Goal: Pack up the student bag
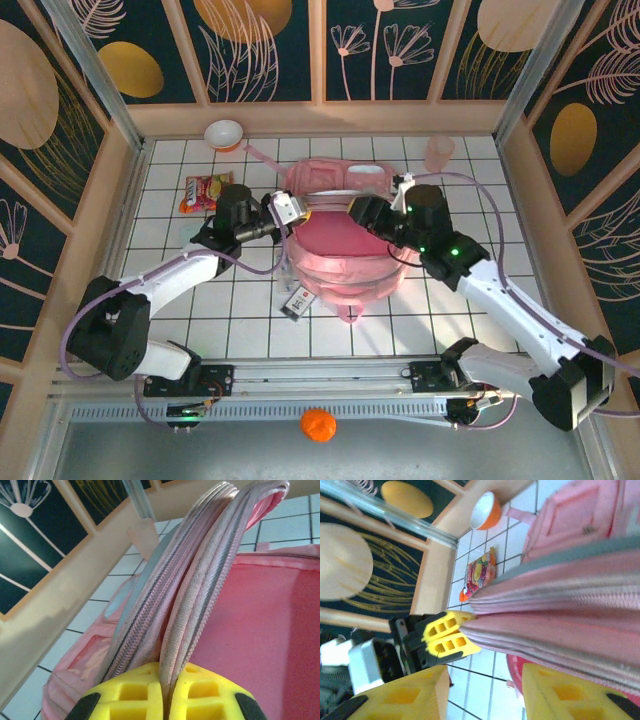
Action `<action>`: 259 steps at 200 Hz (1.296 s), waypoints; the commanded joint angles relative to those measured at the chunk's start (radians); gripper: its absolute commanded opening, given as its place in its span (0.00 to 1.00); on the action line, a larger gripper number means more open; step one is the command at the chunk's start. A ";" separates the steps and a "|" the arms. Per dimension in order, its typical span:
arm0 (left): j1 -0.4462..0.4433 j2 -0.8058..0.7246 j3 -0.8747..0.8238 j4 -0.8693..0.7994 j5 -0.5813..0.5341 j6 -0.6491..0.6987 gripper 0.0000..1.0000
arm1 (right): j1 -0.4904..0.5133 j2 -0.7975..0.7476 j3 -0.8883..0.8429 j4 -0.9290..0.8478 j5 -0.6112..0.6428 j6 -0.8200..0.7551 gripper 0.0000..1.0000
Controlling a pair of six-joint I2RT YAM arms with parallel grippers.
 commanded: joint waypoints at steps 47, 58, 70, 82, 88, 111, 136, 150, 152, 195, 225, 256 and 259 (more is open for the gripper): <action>0.022 0.050 0.177 -0.170 0.294 0.142 0.00 | -0.022 -0.173 -0.029 0.017 -0.071 -0.733 0.68; 0.022 0.053 0.199 -0.174 0.295 0.152 0.00 | -0.022 -0.158 -0.024 0.006 -0.059 -0.854 0.73; 0.022 0.055 0.203 -0.175 0.297 0.156 0.00 | -0.021 -0.122 0.000 -0.020 -0.058 -1.006 0.77; 0.022 0.054 0.203 -0.175 0.299 0.158 0.00 | -0.022 -0.068 0.036 -0.056 -0.052 -1.155 0.78; 0.022 0.053 0.203 -0.174 0.298 0.159 0.00 | -0.022 -0.037 0.053 -0.072 -0.044 -1.217 0.78; 0.022 0.047 0.199 -0.170 0.294 0.162 0.00 | -0.021 0.082 0.124 -0.133 -0.034 -1.422 0.80; 0.021 0.035 0.196 -0.180 0.307 0.164 0.00 | -0.025 0.163 0.143 -0.117 -0.026 -1.572 0.81; 0.022 0.025 0.191 -0.189 0.310 0.169 0.00 | -0.037 0.199 0.146 -0.088 -0.026 -1.622 0.82; 0.023 0.025 0.189 -0.189 0.311 0.170 0.00 | -0.037 0.205 0.149 -0.087 -0.027 -1.628 0.82; 0.022 0.001 0.175 -0.191 0.297 0.198 0.00 | -0.057 0.366 0.239 -0.153 0.016 -1.686 0.76; 0.023 0.014 0.133 -0.078 0.184 0.085 0.00 | -0.056 0.410 0.314 -0.272 0.007 -1.640 0.37; 0.036 0.060 0.152 -0.001 0.084 -0.050 0.00 | -0.052 0.365 0.310 -0.262 -0.004 -1.444 0.00; 0.037 0.065 0.157 0.005 0.077 -0.065 0.00 | -0.051 0.360 0.309 -0.256 -0.002 -1.423 0.00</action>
